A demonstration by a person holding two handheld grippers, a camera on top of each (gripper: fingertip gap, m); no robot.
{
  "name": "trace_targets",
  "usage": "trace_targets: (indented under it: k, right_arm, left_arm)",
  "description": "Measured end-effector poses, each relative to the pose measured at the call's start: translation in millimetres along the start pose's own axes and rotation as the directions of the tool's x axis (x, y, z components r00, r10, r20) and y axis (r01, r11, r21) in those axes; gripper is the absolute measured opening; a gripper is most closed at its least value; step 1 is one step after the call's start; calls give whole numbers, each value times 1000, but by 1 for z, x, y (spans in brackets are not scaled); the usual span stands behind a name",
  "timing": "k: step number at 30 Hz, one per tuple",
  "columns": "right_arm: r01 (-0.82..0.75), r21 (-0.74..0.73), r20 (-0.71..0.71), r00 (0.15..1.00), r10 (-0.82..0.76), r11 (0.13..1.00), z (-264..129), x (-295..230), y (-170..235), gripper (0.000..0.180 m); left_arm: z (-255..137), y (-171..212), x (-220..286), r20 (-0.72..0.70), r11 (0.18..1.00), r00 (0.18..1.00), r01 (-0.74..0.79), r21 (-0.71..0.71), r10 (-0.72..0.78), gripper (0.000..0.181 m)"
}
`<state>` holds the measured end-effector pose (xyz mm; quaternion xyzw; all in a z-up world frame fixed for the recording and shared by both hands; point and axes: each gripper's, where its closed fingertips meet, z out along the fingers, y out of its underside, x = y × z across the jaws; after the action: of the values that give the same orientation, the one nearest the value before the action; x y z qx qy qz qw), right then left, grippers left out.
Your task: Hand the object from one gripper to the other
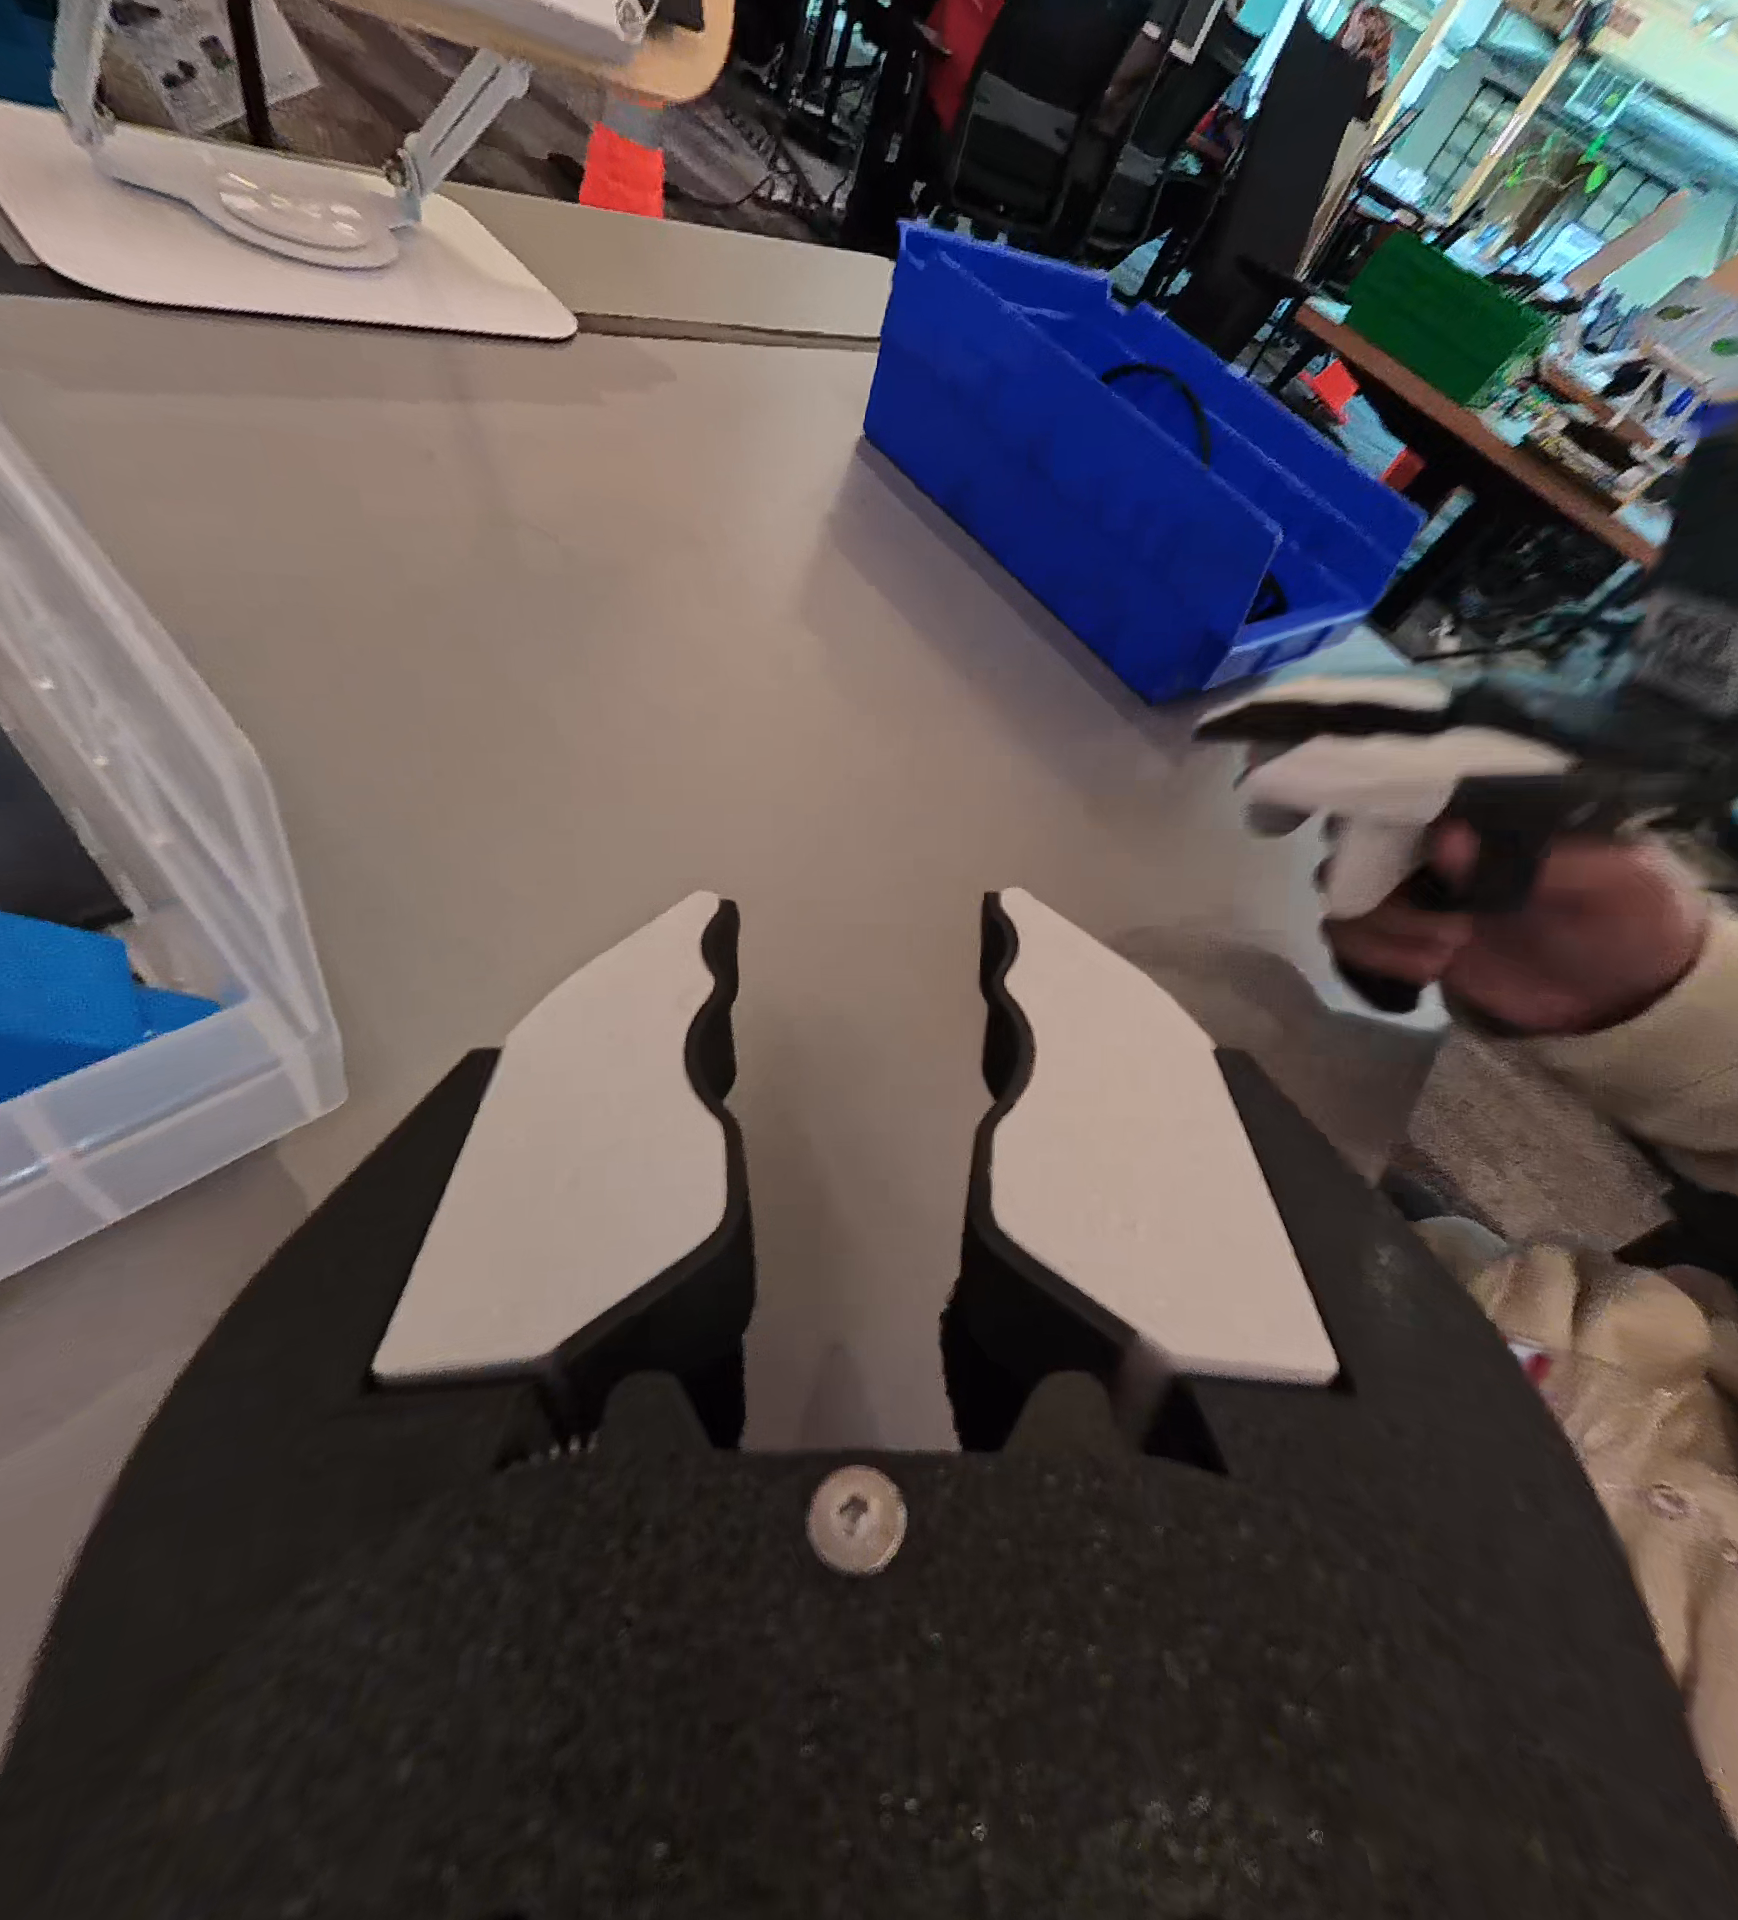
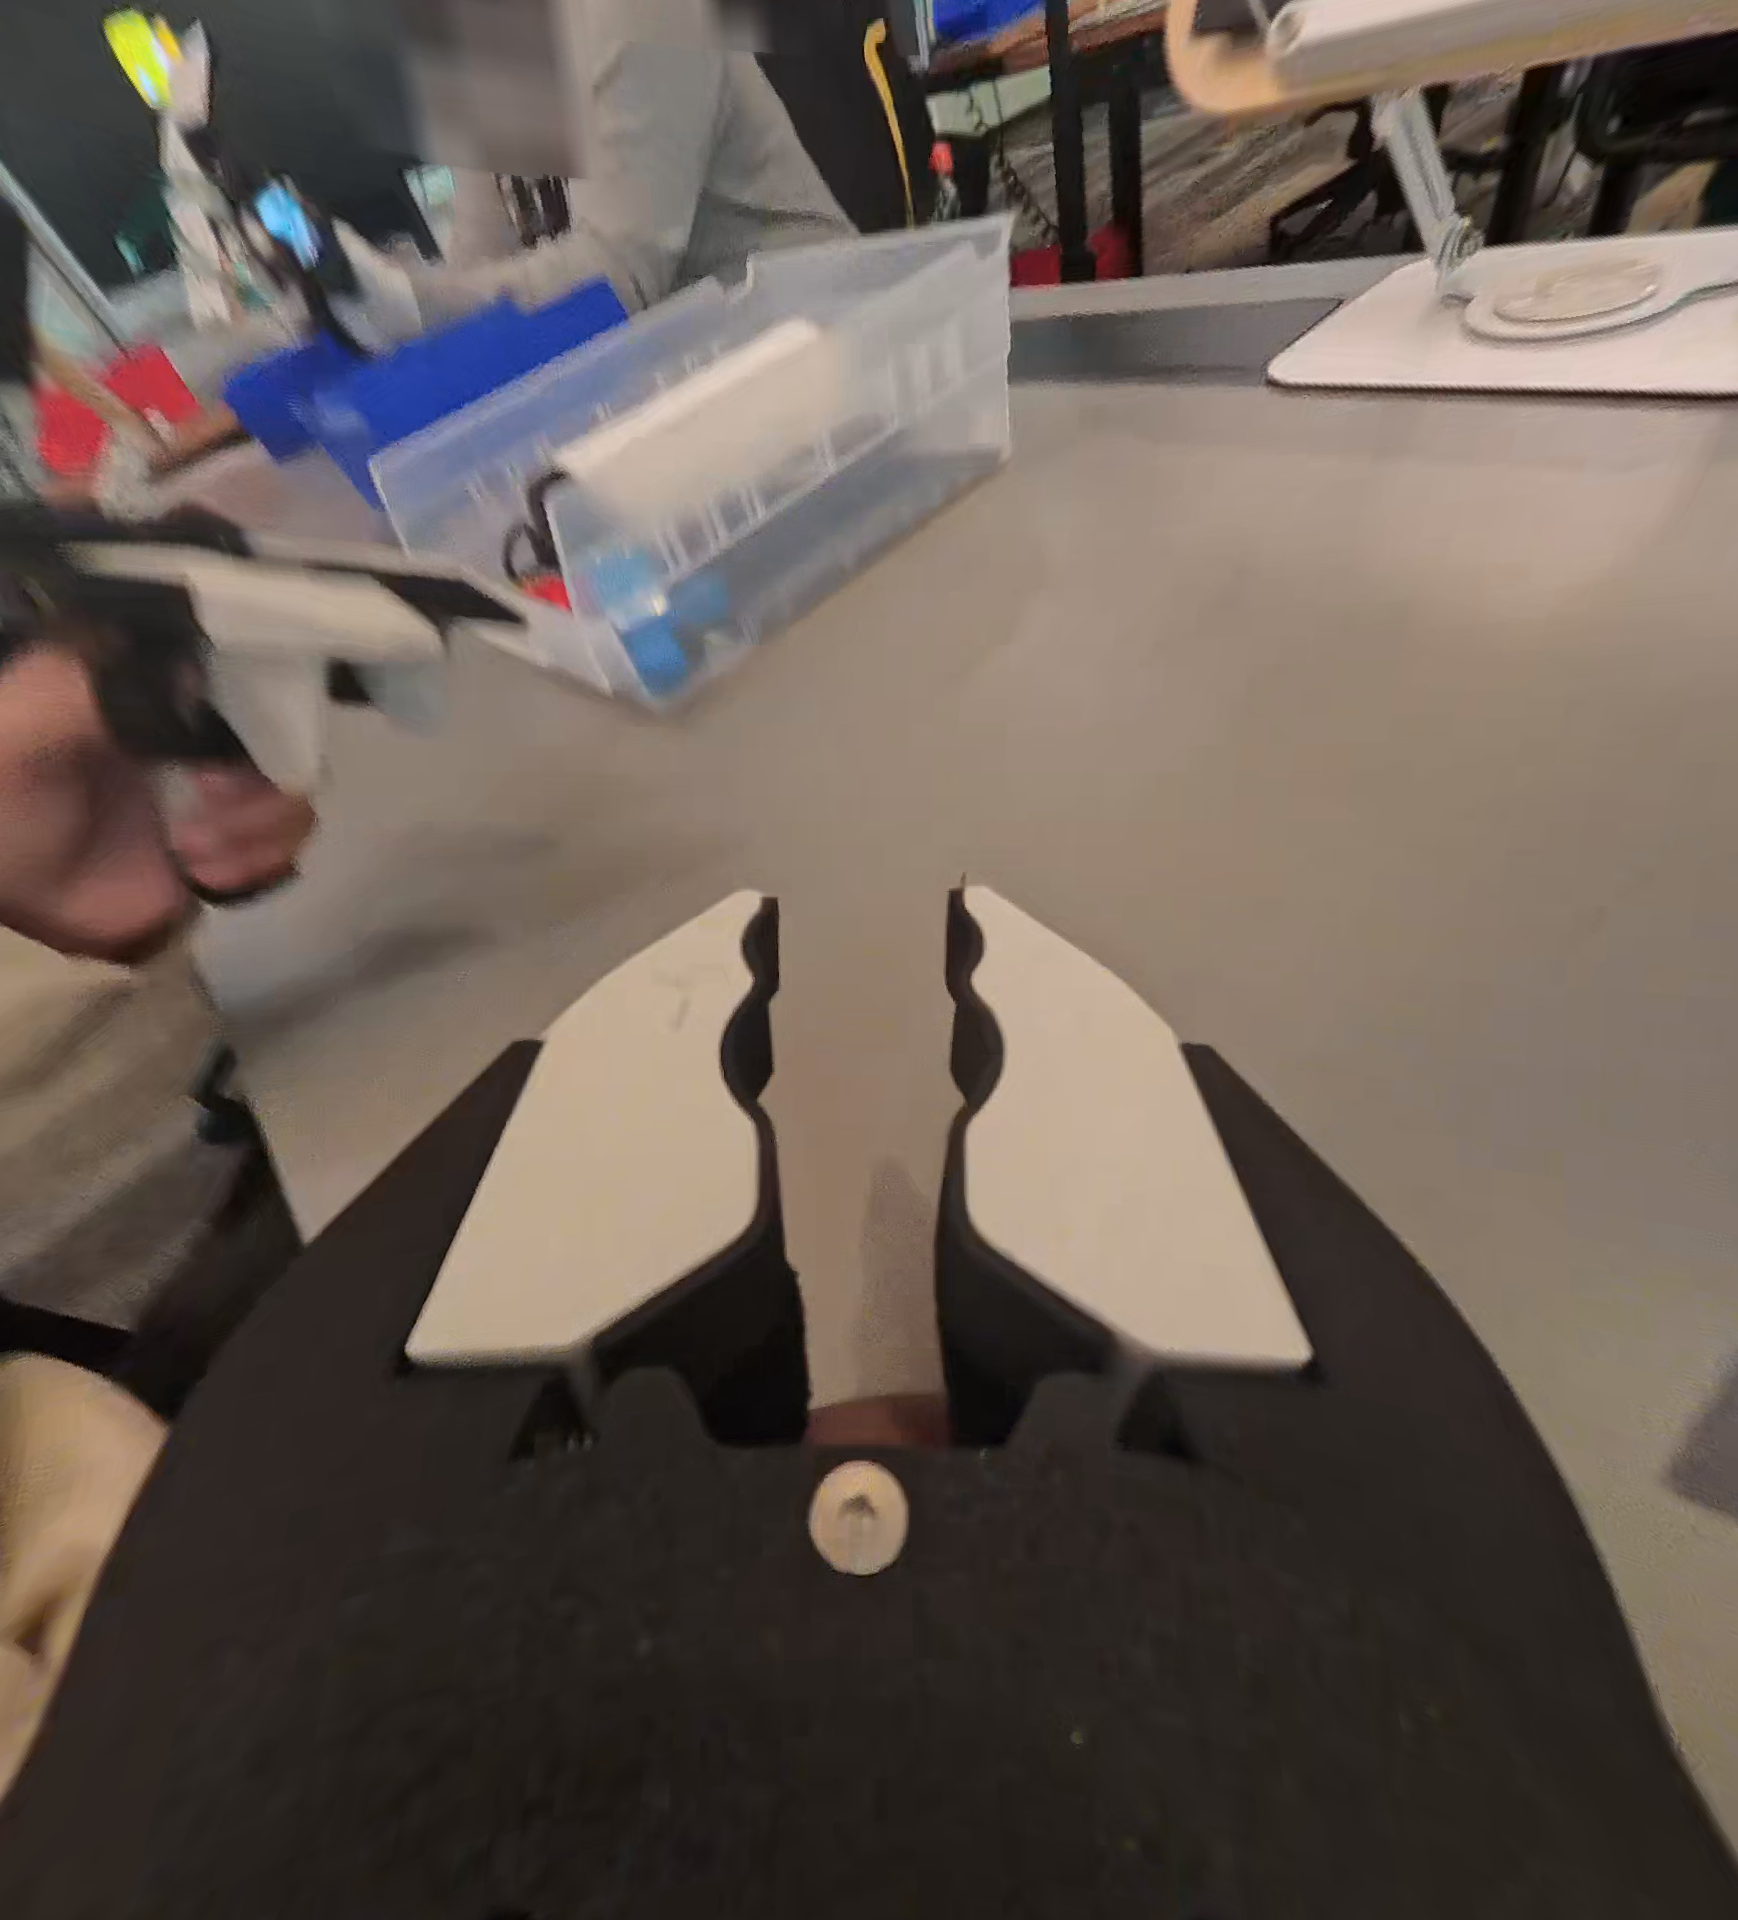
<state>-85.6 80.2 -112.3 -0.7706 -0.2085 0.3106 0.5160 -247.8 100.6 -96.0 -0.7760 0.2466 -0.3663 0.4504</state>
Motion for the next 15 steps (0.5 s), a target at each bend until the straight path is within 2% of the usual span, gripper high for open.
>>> trace_targets:
  k: [3,6,8,10,13,15]
  right_arm:
    - [110,17,7,994,-110,994,4,-7,0,29]
    - [182,60,-24,983,-181,981,-1,-5,-12,27]
    - [203,61,-43,979,-201,977,-4,-2,-11,26]
    - [205,55,-43,978,-203,977,-4,0,-8,25]
    - [190,46,-15,982,-189,981,0,2,-6,25]
    - [157,45,16,987,-158,987,4,1,-6,25]
  left_arm:
    - [-3,-10,10,-69,999,998,12,42,-9,44]
    - [-14,-22,3,-45,996,996,-77,34,78,44]
    - [-28,-35,-6,-62,991,990,-130,-19,128,41]
    - [-42,-42,-26,-62,968,977,-213,-136,206,41]
    - [-58,-40,-77,-46,827,912,-390,-405,407,41]
    - [-58,-40,-102,-120,730,871,-468,-499,476,39]
